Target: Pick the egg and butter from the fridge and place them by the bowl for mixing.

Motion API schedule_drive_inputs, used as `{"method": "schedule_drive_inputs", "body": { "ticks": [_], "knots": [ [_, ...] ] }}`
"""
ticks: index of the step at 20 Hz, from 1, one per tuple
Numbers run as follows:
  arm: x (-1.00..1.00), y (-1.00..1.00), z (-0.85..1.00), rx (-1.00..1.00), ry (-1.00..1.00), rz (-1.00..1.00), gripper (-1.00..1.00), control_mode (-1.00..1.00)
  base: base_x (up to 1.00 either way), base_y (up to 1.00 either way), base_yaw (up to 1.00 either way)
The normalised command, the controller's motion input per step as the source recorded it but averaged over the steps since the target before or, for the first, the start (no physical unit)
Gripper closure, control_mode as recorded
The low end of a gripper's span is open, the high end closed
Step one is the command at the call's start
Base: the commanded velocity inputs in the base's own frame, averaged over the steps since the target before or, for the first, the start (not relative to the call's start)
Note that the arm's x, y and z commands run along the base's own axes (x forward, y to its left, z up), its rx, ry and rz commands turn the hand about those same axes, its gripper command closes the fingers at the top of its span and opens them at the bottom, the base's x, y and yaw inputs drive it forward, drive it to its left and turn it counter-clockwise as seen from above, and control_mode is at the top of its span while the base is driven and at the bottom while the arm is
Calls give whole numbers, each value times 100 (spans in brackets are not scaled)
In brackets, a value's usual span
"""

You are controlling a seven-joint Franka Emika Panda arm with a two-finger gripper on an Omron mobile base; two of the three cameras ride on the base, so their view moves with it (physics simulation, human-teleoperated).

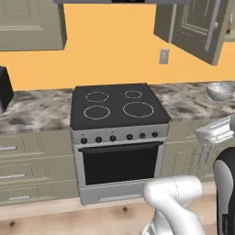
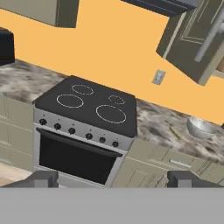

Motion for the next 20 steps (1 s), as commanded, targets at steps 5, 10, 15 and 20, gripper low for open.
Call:
{"method": "schedule_drive_inputs", "body": {
  "ticks": [5,10,15,20],
  "knots": [
    [0,0,0,0,0,0,-100,100,0,100,0],
    [0,0,0,0,0,0,-100,100,0,100,0],
    [0,0,0,0,0,0,-100,100,-27,100,2],
    [0,0,0,0,0,0,-100,100,-80,100,11]
  ]
}}
